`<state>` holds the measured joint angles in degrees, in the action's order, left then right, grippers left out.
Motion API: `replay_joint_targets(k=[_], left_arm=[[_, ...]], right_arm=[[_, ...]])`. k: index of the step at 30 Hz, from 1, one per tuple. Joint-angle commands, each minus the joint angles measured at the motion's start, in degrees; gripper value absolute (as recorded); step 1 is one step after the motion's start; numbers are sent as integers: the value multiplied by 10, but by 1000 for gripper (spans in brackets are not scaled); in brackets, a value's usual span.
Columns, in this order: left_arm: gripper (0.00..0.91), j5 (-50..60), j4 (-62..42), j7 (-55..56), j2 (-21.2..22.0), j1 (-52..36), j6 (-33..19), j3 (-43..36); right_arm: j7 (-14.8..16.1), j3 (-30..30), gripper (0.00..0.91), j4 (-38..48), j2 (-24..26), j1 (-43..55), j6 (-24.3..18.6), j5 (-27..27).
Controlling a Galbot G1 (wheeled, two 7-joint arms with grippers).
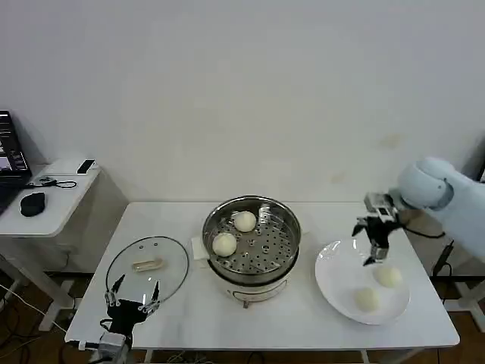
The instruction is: Take steamed baozi put them in steamer then cover it.
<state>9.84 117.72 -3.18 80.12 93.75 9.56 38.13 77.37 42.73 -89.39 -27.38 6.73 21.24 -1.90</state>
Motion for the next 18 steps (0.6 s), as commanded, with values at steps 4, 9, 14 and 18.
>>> replay_joint_targets(k=[4, 9, 14, 18], left_arm=[[907, 0, -1, 1, 0, 2, -1, 2], [907, 0, -3, 0, 2, 1, 0, 5], [907, 1, -8, 1, 2, 0, -1, 5], [907, 0, -13, 0, 1, -3, 0, 7]], right_arm=[[-10, -29, 907, -4, 35, -117, -27, -91], [-12, -32, 907, 9, 20, -140, -32, -119], [-24, -44, 907, 25, 3, -158, -35, -131], [-35, -56, 907, 30, -11, -178, -34, -141]])
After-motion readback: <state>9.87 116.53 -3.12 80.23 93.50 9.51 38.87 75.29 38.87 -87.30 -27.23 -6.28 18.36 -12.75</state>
